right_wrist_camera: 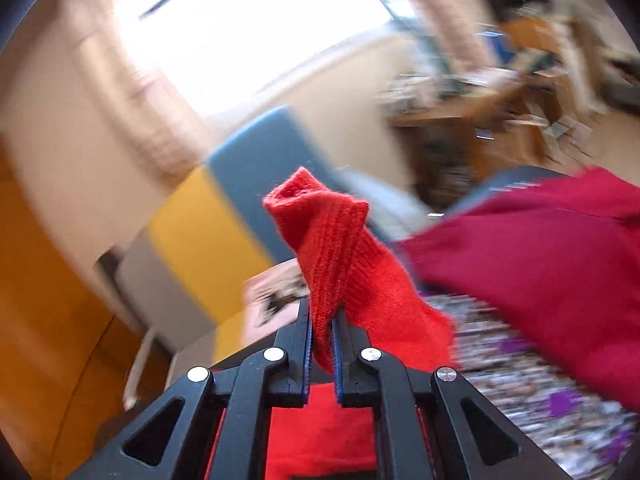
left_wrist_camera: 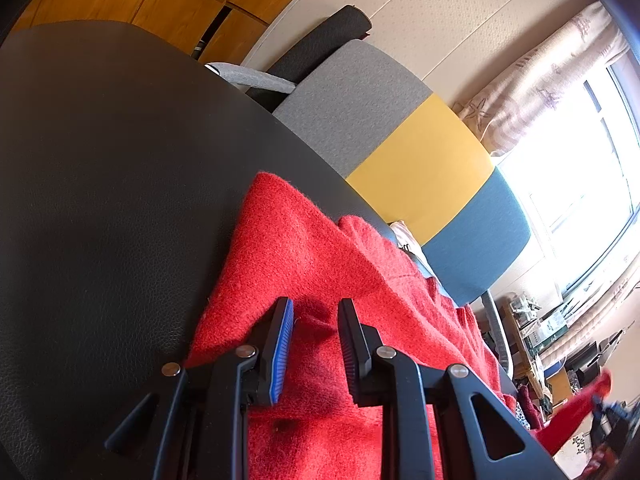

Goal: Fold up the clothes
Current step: 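Grasp the sleeve cuff with the right gripper and lift it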

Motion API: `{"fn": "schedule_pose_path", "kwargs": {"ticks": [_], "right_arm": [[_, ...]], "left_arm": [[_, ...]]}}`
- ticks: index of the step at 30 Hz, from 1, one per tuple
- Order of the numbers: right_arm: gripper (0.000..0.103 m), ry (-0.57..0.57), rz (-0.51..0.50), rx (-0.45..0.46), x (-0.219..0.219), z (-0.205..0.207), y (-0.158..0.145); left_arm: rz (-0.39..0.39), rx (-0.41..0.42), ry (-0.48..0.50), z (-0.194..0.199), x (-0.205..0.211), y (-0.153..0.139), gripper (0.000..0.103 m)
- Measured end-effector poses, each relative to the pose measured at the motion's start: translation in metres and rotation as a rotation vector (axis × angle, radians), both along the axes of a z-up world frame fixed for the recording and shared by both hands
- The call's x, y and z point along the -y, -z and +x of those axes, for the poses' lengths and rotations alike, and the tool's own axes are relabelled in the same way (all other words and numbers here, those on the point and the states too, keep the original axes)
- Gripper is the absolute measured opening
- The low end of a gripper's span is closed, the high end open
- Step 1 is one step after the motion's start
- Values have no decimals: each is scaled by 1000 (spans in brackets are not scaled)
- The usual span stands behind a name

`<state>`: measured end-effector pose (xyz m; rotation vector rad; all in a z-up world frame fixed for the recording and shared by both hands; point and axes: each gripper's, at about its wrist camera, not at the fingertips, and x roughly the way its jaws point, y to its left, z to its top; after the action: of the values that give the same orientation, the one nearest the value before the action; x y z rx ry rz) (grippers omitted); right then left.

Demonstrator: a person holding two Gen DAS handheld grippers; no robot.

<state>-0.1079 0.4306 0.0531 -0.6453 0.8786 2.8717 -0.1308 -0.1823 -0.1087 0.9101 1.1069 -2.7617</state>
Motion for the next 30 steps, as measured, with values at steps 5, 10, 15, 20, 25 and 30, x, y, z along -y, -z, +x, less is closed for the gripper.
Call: {"fn": "schedule_pose_path", "kwargs": {"ticks": [5, 10, 15, 20, 25, 30], "right_arm": [[8, -223, 44, -8, 115, -45, 0], [8, -392, 98, 47, 210, -78, 35], [10, -523, 177, 182, 262, -91, 104], [35, -621, 173, 244, 260, -65, 132], [45, -469, 179, 161, 202, -5, 116], [23, -314, 54, 236, 149, 12, 145]], "left_arm": [[10, -5, 1, -1, 2, 0, 23], [13, -8, 3, -2, 3, 0, 23], [13, -9, 5, -4, 3, 1, 23], [19, -10, 7, -4, 4, 1, 23], [-16, 29, 13, -8, -4, -9, 23], [20, 22, 171, -16, -49, -48, 26]]}}
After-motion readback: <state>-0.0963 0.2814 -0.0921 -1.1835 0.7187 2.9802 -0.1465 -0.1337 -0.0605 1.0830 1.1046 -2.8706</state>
